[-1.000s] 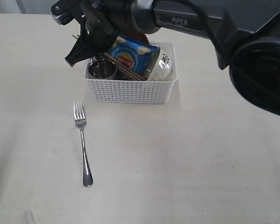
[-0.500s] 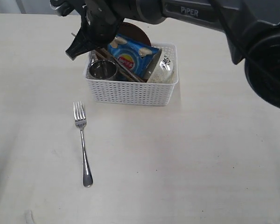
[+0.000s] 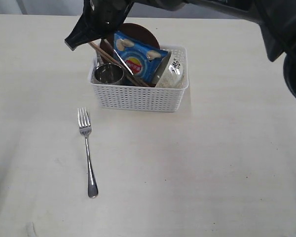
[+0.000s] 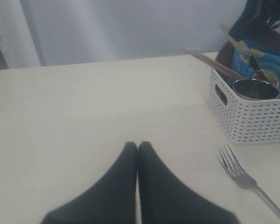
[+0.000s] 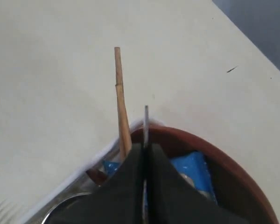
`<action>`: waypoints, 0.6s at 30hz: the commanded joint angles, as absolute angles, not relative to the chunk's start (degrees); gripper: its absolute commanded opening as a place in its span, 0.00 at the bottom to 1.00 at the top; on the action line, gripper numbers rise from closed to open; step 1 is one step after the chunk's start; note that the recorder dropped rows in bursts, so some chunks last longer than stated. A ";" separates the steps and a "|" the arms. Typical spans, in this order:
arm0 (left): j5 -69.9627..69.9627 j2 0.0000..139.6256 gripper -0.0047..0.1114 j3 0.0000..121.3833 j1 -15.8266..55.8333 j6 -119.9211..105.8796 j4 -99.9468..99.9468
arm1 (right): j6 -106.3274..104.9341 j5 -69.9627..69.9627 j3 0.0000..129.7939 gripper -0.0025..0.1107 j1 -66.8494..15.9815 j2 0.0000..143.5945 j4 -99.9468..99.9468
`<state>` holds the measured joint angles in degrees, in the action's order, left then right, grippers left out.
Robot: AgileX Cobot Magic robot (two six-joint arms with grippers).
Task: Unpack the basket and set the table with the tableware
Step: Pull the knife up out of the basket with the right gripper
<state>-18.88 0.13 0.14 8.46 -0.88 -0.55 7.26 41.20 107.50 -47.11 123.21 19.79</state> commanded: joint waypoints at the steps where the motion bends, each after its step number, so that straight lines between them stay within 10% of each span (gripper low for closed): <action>1: -18.41 0.00 0.04 0.00 8.79 -0.63 -0.41 | 7.36 41.25 107.51 0.02 -46.84 120.59 19.63; 18: -18.41 0.00 0.04 0.00 8.79 -0.63 -0.41 | 6.37 43.39 107.51 0.02 -48.15 110.31 19.42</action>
<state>-18.88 0.13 0.14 8.46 -0.88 -0.55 7.03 43.36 107.50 -47.48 112.10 19.09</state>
